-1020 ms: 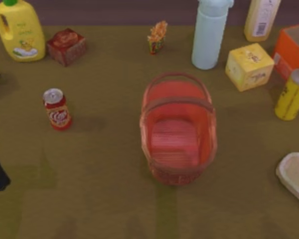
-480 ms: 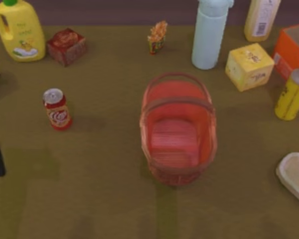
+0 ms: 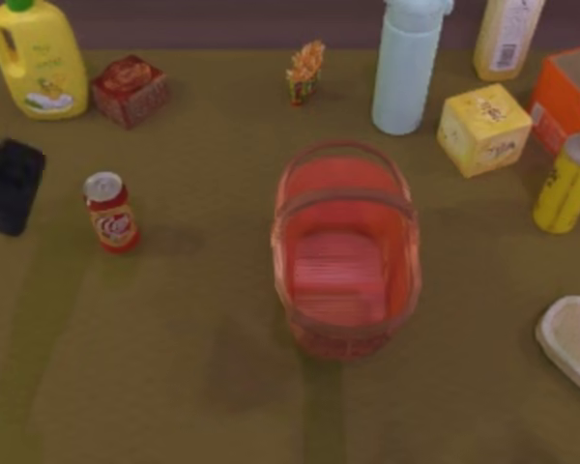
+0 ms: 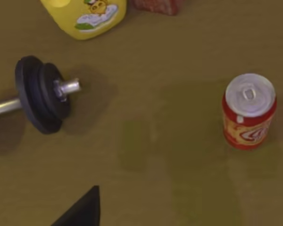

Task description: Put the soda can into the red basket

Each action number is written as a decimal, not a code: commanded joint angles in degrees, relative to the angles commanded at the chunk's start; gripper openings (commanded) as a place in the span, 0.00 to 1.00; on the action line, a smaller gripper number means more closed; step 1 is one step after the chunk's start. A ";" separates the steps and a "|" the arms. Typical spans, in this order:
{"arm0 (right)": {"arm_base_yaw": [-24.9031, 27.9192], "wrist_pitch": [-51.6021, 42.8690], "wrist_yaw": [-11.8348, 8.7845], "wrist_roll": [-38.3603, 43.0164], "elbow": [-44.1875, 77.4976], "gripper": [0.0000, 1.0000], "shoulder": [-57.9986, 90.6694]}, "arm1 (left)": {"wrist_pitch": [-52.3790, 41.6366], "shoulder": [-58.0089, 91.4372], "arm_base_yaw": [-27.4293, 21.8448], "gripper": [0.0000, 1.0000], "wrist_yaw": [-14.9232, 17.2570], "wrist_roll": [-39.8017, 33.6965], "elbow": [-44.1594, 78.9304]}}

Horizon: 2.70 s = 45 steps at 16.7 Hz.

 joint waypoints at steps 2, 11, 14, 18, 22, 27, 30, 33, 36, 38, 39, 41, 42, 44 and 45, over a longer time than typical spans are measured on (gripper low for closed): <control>0.00 0.00 0.00 0.00 0.00 1.00 0.00 | -6.36 12.78 -0.99 1.00 0.11 3.46 10.68; 0.00 0.00 0.00 0.00 0.00 1.00 0.00 | -29.37 58.03 -4.46 1.00 0.06 15.72 46.71; 0.00 0.00 0.00 0.00 0.00 1.00 0.00 | -32.85 63.93 -4.94 1.00 -0.08 17.50 51.29; 0.00 0.00 0.00 0.00 0.00 1.00 0.00 | -33.39 64.81 -5.01 1.00 -0.10 17.77 51.96; 0.00 0.00 0.00 0.00 0.00 1.00 0.00 | -32.26 64.98 -4.85 1.00 -0.10 17.85 51.00; 0.00 0.00 0.00 0.00 0.00 1.00 0.00 | -24.70 67.07 -4.95 1.00 -0.08 17.86 45.67; 0.00 0.00 0.00 0.00 0.00 1.00 0.00 | -23.58 67.47 -4.96 1.00 -0.08 17.86 44.81; 0.00 0.00 0.00 0.00 0.00 1.00 0.00 | -23.58 67.47 -4.96 0.92 -0.08 17.86 44.81; 0.00 0.00 0.00 0.00 0.00 1.00 0.00 | -23.58 67.47 -4.96 0.70 -0.08 17.86 44.81; 0.00 0.00 0.00 0.00 0.00 1.00 0.00 | -23.58 67.47 -4.96 0.55 -0.08 17.86 44.81; 0.00 0.00 0.00 0.00 0.00 1.00 0.00 | -23.58 67.47 -4.96 0.47 -0.08 17.86 44.81; 0.00 0.00 0.00 0.00 0.00 1.00 0.00 | -23.58 67.47 -4.96 0.32 -0.08 17.86 44.81; 0.00 0.00 0.00 0.00 0.00 1.00 0.00 | -23.58 67.47 -4.96 0.25 -0.08 17.86 44.81; 0.00 0.00 0.00 0.00 0.00 1.00 0.00 | -23.58 67.47 -4.96 0.10 -0.08 17.86 44.81; 0.00 0.00 0.00 0.00 0.00 1.00 0.00 | -23.58 67.47 -4.96 0.02 -0.08 17.86 44.81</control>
